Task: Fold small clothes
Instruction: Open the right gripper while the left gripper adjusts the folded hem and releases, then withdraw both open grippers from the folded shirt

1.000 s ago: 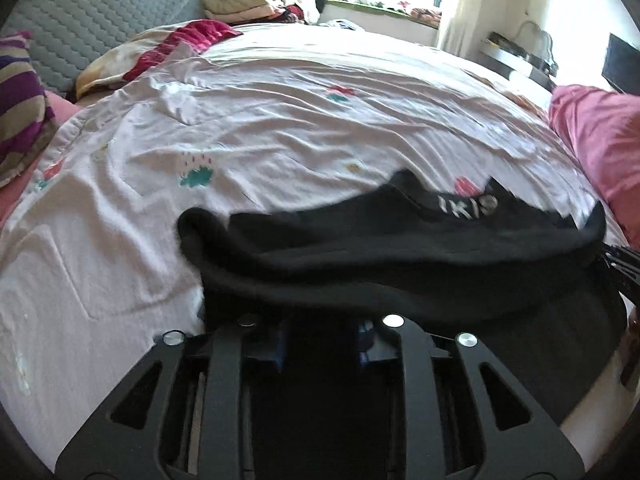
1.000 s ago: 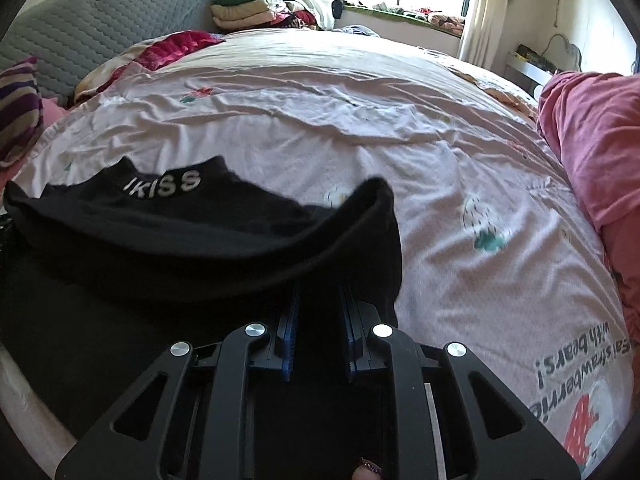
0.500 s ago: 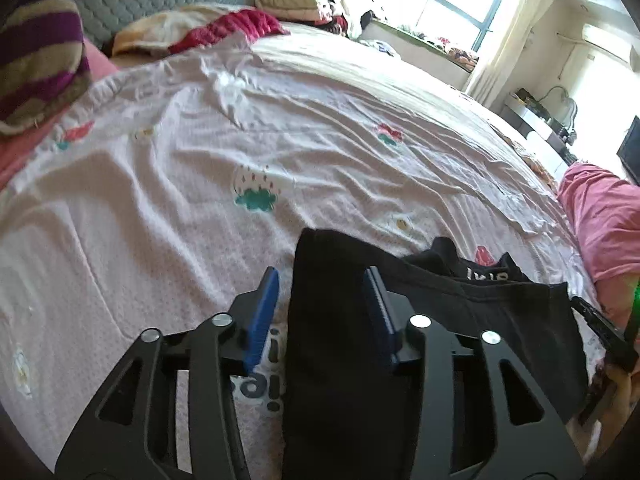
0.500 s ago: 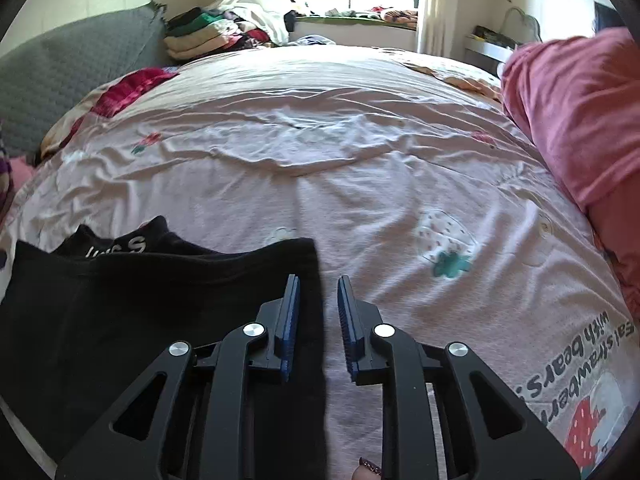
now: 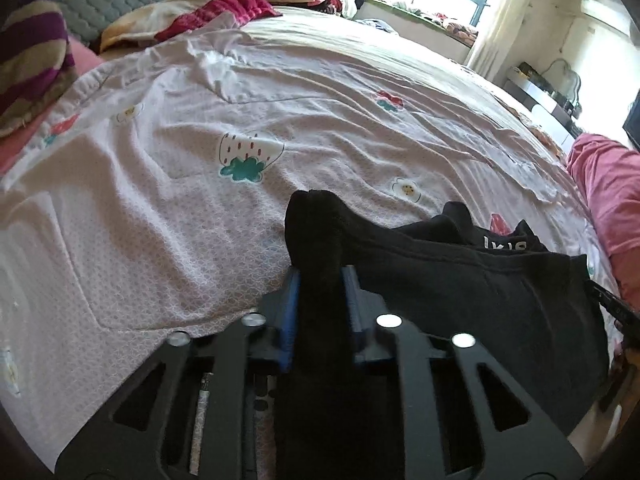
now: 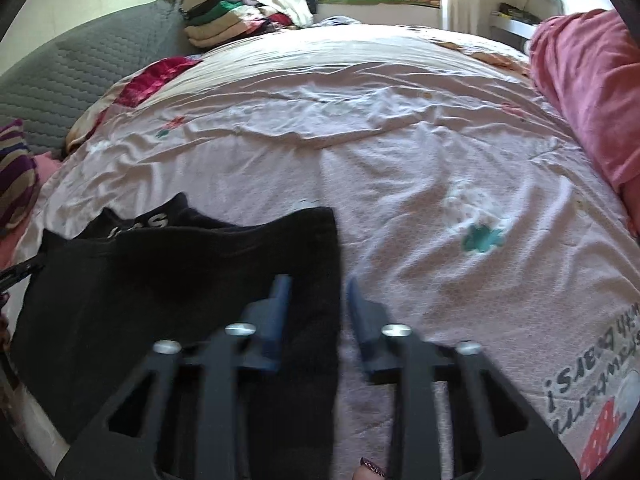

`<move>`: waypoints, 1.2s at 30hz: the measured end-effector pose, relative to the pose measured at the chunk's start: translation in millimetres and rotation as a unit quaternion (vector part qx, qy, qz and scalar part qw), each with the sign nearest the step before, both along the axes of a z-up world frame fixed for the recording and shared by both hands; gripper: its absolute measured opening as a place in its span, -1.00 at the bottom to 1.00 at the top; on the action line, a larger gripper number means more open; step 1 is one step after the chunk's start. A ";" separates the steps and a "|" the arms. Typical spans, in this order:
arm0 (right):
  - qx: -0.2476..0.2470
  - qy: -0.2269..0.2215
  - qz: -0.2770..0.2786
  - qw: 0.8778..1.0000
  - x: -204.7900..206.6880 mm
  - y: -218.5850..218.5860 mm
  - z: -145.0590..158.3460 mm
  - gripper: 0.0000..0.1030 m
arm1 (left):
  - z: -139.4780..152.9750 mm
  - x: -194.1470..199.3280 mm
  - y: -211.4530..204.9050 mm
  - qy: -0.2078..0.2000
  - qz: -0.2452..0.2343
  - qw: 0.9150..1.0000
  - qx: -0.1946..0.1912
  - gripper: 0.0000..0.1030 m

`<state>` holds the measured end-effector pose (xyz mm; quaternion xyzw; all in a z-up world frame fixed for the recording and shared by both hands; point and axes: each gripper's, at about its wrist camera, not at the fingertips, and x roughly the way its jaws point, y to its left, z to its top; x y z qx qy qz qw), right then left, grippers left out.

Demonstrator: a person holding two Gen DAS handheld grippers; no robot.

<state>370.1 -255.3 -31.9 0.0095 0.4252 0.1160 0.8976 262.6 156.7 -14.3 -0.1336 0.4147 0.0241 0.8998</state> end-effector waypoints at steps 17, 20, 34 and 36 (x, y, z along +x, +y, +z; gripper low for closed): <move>-0.005 -0.009 -0.063 0.998 5.7 -10.9 -7.9 -0.87 | -9.8 6.0 16.5 0.000 0.026 0.999 -0.030 -0.92; -0.015 -0.015 -0.069 0.997 2.5 -8.7 -7.3 -0.86 | -9.3 5.5 16.1 0.002 0.026 0.999 -0.025 -0.87; -0.008 -0.053 -0.051 0.997 -48.2 -1.3 23.6 -0.24 | 38.4 -26.6 1.6 -0.040 0.013 0.999 0.000 -0.19; -0.012 -0.054 -0.033 0.998 -58.9 6.2 27.8 -0.19 | 43.3 -30.8 -3.0 -0.044 0.004 0.999 -0.004 -0.14</move>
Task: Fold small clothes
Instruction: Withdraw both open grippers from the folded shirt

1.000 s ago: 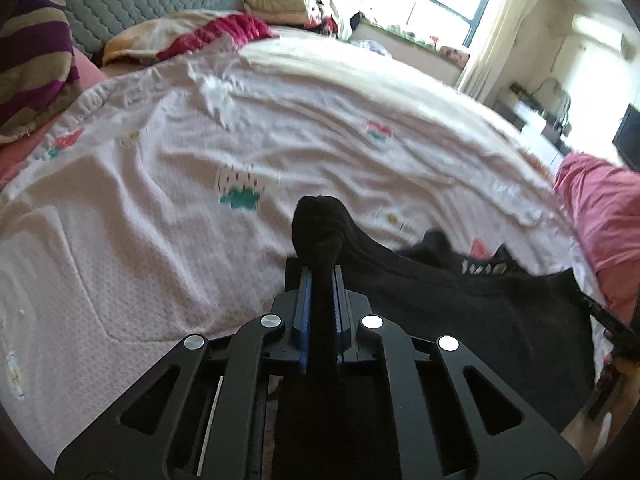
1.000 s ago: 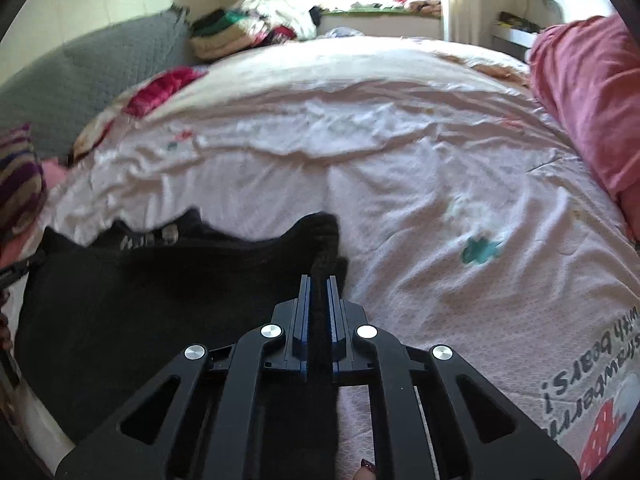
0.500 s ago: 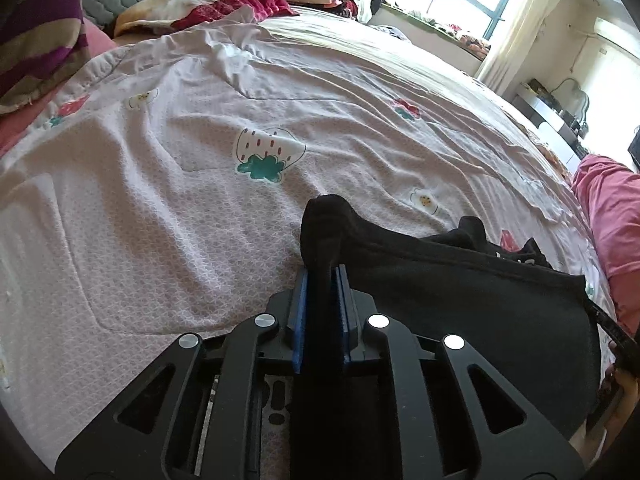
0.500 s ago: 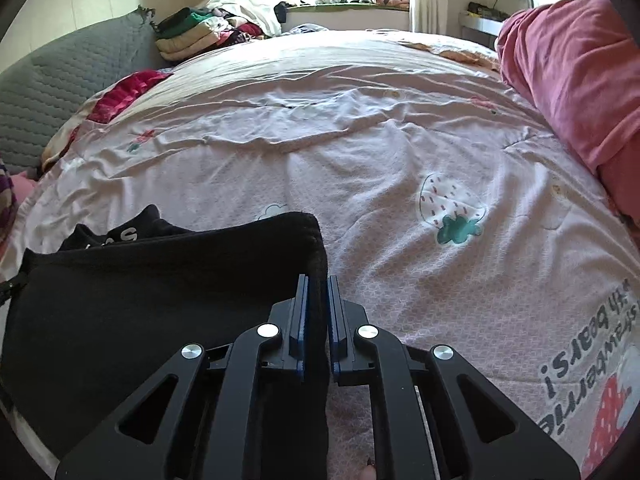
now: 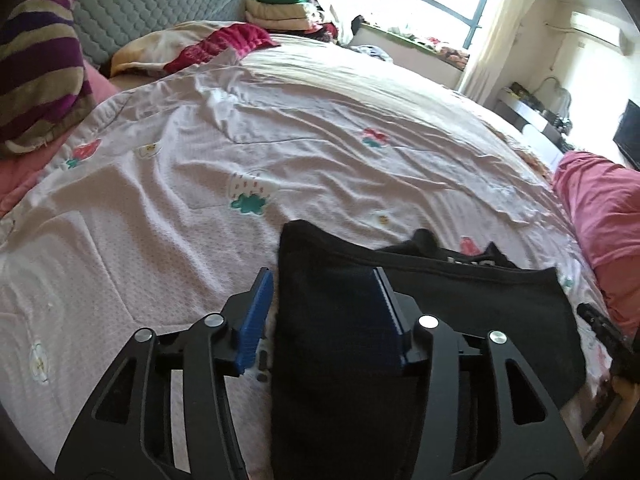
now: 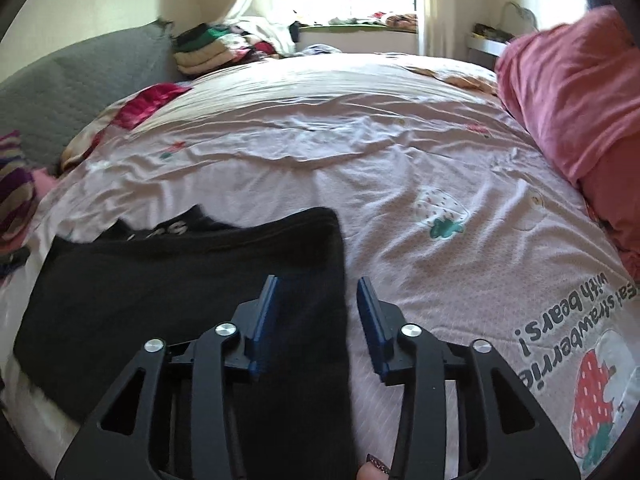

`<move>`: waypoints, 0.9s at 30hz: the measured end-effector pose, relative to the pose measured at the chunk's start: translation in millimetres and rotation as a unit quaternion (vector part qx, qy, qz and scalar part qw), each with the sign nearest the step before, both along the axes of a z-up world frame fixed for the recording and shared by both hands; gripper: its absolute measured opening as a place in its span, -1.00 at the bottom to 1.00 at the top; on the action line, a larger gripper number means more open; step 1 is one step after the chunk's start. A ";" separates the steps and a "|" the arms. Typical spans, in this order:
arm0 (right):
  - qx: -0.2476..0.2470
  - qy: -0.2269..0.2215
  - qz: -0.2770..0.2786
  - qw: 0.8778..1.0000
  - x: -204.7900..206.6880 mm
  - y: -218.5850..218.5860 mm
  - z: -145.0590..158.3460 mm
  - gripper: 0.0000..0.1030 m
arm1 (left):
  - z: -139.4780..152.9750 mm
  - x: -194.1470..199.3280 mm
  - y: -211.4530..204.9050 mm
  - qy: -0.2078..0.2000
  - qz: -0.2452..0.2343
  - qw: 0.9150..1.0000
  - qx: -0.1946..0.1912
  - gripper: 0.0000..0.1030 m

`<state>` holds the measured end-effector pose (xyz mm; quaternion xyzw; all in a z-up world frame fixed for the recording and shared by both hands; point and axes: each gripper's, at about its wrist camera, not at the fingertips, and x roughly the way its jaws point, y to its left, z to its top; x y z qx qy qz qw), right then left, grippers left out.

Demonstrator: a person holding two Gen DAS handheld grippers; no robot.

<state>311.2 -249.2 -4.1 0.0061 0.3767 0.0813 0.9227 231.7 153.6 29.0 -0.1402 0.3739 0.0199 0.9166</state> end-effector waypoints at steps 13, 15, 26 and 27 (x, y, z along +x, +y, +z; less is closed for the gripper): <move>-0.018 0.021 0.066 0.997 -35.5 36.8 2.0 -0.10 | -15.4 -41.5 -41.2 0.032 -0.065 0.997 0.012 0.05; -0.016 0.023 0.067 0.997 -41.0 38.3 0.3 -0.10 | -18.0 -43.5 -48.5 0.039 -0.070 0.997 0.023 0.05; -0.028 0.051 0.049 0.997 -60.9 25.4 -25.6 -0.05 | -43.4 -54.1 -51.3 0.075 -0.060 0.995 0.021 0.05; -0.027 0.055 0.045 0.997 -62.6 23.0 -28.0 -0.03 | -45.3 -55.5 -51.7 0.077 -0.059 0.995 0.023 0.05</move>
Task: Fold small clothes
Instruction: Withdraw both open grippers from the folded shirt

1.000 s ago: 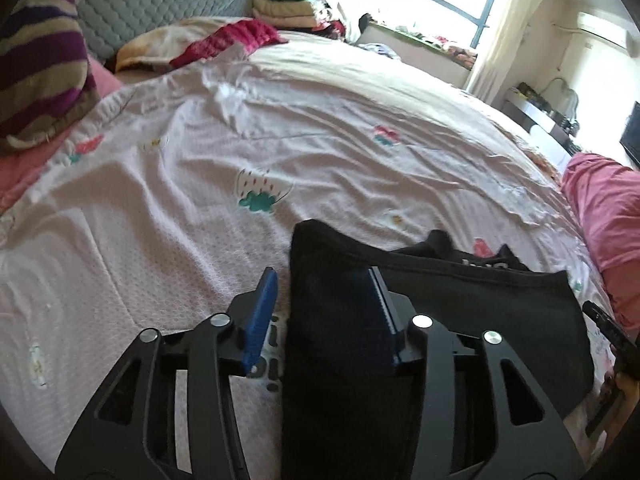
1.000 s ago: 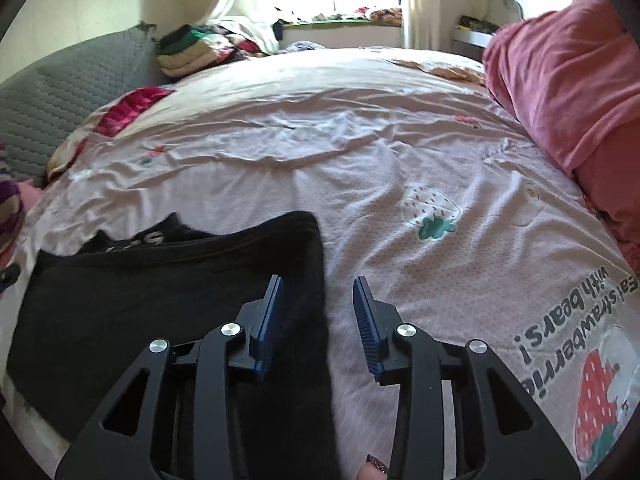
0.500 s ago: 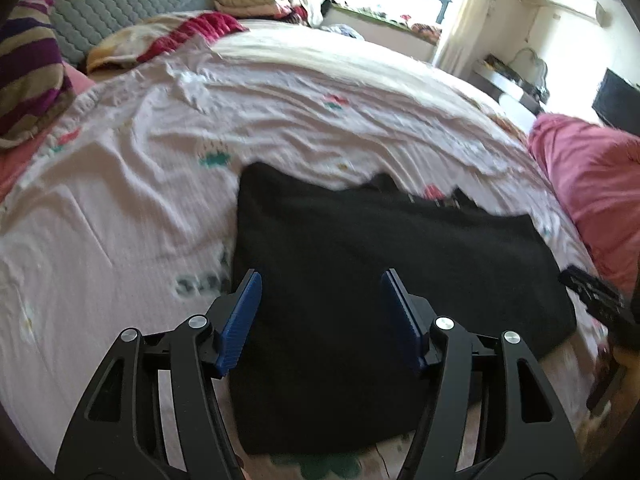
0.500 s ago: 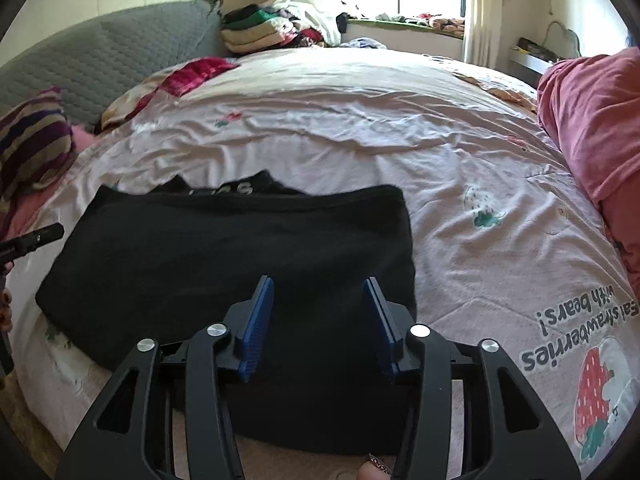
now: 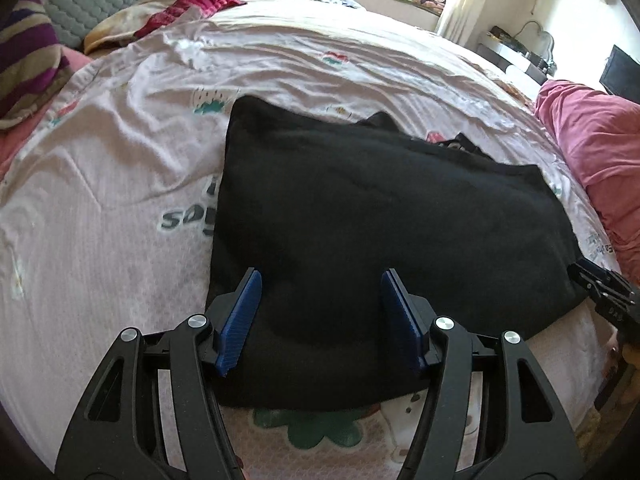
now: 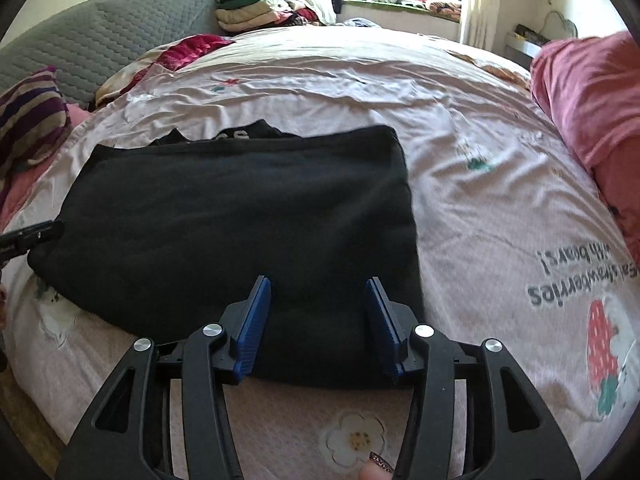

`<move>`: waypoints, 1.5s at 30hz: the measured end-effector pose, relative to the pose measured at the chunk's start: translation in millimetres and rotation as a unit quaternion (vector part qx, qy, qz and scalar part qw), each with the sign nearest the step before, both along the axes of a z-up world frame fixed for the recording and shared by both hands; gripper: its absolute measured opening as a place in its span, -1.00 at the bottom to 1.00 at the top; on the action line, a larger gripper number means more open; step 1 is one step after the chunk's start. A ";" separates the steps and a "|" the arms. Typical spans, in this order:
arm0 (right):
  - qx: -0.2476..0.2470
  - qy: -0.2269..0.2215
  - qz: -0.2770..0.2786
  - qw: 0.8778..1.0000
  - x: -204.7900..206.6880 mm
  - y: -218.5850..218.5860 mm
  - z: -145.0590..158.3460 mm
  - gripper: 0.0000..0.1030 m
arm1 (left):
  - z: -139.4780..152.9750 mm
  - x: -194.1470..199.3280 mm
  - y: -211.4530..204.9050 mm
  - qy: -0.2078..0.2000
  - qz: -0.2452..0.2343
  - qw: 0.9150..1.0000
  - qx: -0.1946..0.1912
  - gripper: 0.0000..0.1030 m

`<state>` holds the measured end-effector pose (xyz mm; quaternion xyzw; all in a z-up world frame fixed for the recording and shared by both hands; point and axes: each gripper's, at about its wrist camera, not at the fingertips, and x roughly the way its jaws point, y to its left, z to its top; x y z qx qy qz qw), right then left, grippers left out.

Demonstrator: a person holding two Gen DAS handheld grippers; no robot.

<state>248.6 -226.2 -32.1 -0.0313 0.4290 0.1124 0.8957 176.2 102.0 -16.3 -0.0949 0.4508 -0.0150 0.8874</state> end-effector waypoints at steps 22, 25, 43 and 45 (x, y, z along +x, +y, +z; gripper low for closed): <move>0.057 -0.009 -0.010 0.998 -29.9 -13.8 6.5 0.38 | 6.5 -28.2 5.7 -0.016 -0.003 1.000 -0.005 0.25; 0.048 -0.024 -0.009 0.999 -33.9 -9.4 12.1 0.44 | 18.2 -33.2 10.0 -0.034 -0.002 0.999 0.006 0.46; 0.014 -0.089 0.008 0.996 -37.3 20.5 30.2 0.89 | 27.3 -38.1 26.4 -0.051 0.018 0.998 0.011 0.81; 0.011 -0.097 0.016 0.995 -38.6 26.6 32.2 0.91 | 28.1 -38.3 28.0 -0.052 0.021 0.998 0.012 0.81</move>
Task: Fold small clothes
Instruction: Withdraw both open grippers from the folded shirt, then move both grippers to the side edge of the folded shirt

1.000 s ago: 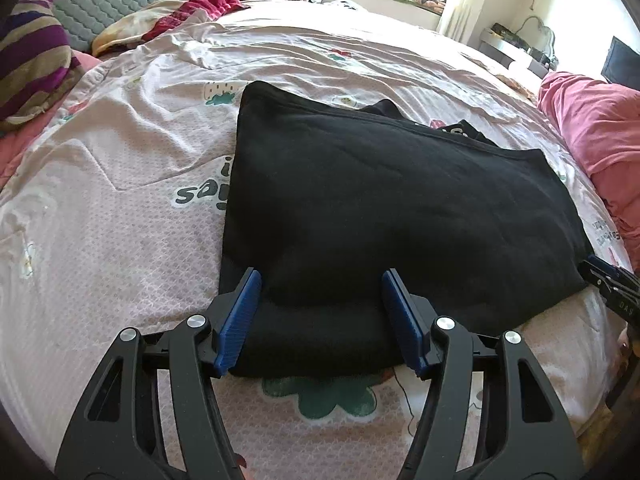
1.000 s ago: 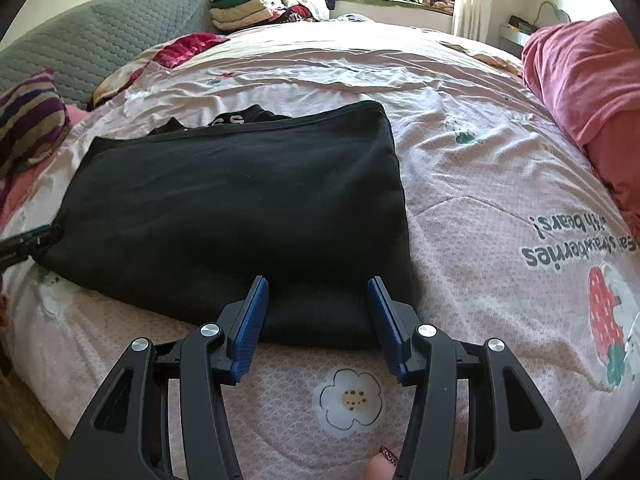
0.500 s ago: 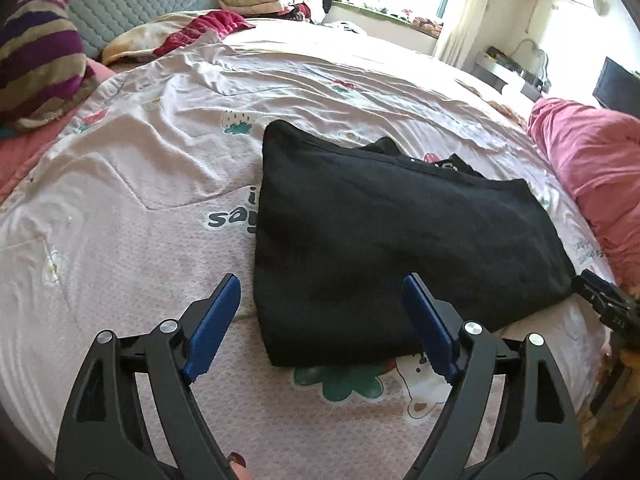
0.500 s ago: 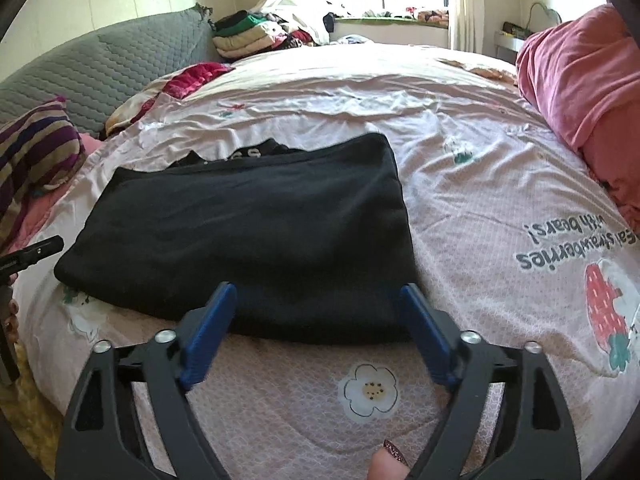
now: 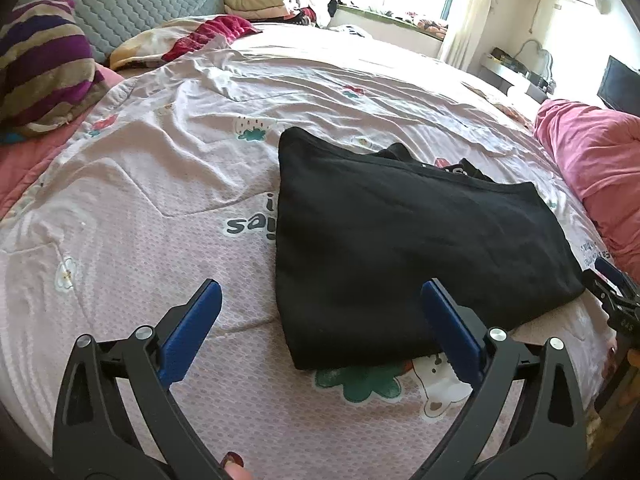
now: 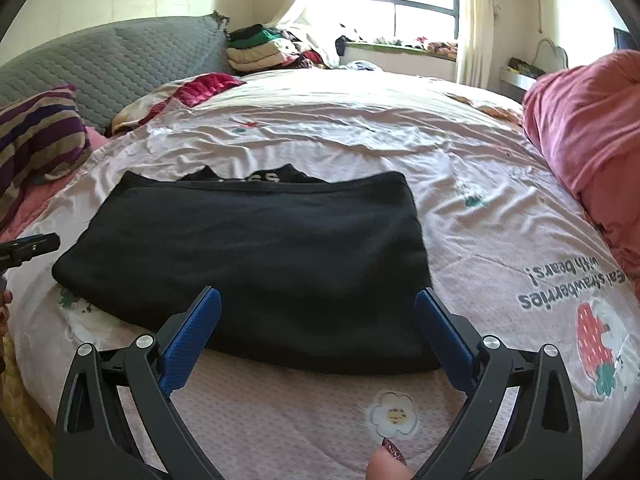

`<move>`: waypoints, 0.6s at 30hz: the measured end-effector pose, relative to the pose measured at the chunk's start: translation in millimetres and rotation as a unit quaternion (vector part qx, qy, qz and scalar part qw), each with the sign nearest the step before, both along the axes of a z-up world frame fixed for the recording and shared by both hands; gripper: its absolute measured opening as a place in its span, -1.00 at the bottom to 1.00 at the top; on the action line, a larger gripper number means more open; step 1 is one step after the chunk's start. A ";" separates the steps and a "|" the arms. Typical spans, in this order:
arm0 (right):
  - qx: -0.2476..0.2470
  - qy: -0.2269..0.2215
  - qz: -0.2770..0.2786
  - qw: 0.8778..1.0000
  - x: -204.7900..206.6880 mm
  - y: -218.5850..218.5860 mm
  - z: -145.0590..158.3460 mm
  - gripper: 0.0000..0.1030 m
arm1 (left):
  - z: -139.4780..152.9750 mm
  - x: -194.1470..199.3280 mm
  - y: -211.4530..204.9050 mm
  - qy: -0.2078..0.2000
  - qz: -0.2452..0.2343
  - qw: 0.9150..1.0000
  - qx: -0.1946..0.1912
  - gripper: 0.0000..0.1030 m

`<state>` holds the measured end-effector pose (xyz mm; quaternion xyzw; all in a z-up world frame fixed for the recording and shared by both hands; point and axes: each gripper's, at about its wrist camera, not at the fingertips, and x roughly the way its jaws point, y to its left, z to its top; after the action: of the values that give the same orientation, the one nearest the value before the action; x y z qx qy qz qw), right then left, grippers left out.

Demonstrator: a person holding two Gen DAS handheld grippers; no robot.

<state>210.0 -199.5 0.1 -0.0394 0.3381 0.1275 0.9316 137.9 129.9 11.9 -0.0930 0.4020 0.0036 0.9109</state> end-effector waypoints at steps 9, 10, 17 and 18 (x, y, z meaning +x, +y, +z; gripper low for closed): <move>-0.003 -0.032 0.028 0.999 -6.9 23.9 8.1 0.91 | 4.0 -1.2 4.6 -0.007 0.012 1.000 0.000 0.81; -0.003 -0.032 0.031 0.999 -6.8 26.2 8.2 0.91 | 4.1 -1.2 5.4 -0.007 0.014 1.000 0.000 0.81; -0.020 -0.039 0.058 0.997 -12.6 45.9 5.6 0.91 | 4.4 -1.6 12.3 -0.003 0.026 1.000 -0.002 0.81; -0.023 -0.040 0.062 0.997 -13.6 50.0 5.1 0.91 | 4.1 -1.6 13.3 -0.003 0.028 1.000 -0.002 0.81</move>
<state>196.4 -149.6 5.2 -0.0867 0.3003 0.1755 0.9336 136.4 143.2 16.0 -0.1059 0.3968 0.0277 0.9114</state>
